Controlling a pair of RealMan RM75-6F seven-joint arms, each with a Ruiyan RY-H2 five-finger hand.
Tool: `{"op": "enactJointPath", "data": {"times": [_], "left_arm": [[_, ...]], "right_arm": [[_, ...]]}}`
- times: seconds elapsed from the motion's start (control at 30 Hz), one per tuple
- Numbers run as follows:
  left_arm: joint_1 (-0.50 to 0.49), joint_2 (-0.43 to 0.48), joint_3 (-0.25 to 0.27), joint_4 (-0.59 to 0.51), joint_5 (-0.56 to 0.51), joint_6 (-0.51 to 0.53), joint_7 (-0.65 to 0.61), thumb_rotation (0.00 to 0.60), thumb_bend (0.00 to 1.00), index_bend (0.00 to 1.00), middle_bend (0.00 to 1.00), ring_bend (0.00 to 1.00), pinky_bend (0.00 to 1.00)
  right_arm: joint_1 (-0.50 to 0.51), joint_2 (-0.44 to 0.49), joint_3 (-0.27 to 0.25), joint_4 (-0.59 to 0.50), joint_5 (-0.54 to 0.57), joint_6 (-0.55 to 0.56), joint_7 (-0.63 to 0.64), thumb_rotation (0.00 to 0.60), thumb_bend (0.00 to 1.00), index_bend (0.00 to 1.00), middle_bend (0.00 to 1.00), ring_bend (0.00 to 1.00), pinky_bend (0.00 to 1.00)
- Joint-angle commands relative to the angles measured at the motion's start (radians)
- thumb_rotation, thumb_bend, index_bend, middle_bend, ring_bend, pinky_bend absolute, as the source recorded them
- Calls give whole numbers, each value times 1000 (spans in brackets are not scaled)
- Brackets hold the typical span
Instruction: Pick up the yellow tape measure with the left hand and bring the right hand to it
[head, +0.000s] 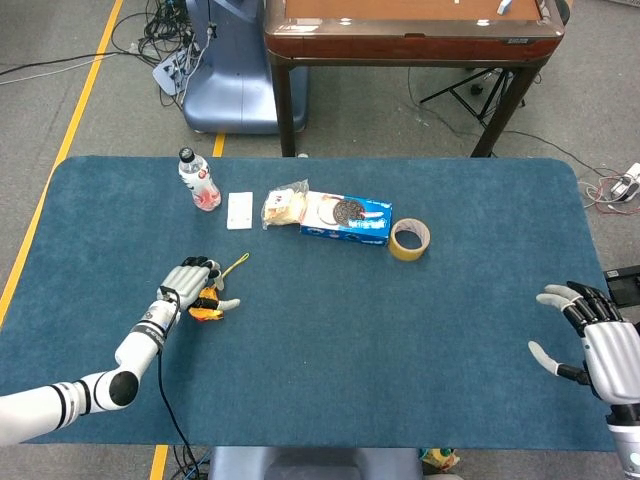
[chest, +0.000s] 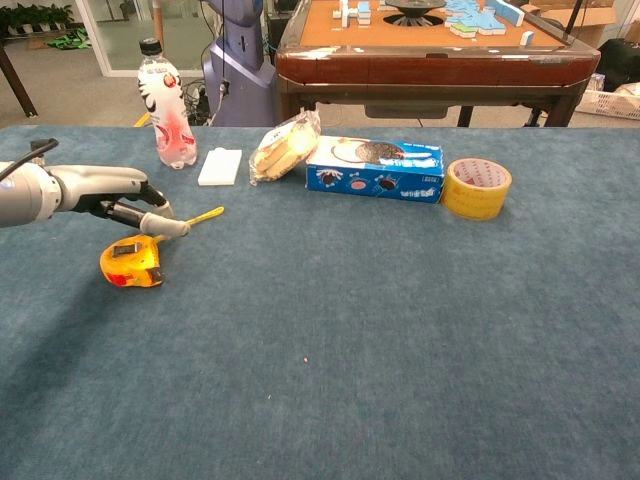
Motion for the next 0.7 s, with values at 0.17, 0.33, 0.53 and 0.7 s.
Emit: {"op": "enactJointPath", "data": {"times": [0.17, 0.33, 0.53, 0.7], "left_arm": [[-6, 29, 35, -28, -47, 26, 29, 217, 75, 413, 142, 0, 0], [11, 72, 64, -84, -55, 63, 39, 220, 75, 420, 142, 0, 0], [38, 126, 93, -156, -55, 77, 25, 219, 76, 420, 142, 0, 0], [60, 150, 106, -185, -40, 104, 10, 217, 75, 421, 142, 0, 0]], "right_arm": [[0, -1, 0, -1, -6, 3, 2, 600, 315, 297, 242, 150, 142], [2, -3, -1, -1, -10, 0, 2, 600, 315, 297, 242, 150, 142], [5, -4, -1, -3, -14, -1, 0, 600, 314, 297, 242, 150, 142], [9, -5, -2, -8, -17, -7, -6, 600, 315, 297, 242, 150, 142]]}}
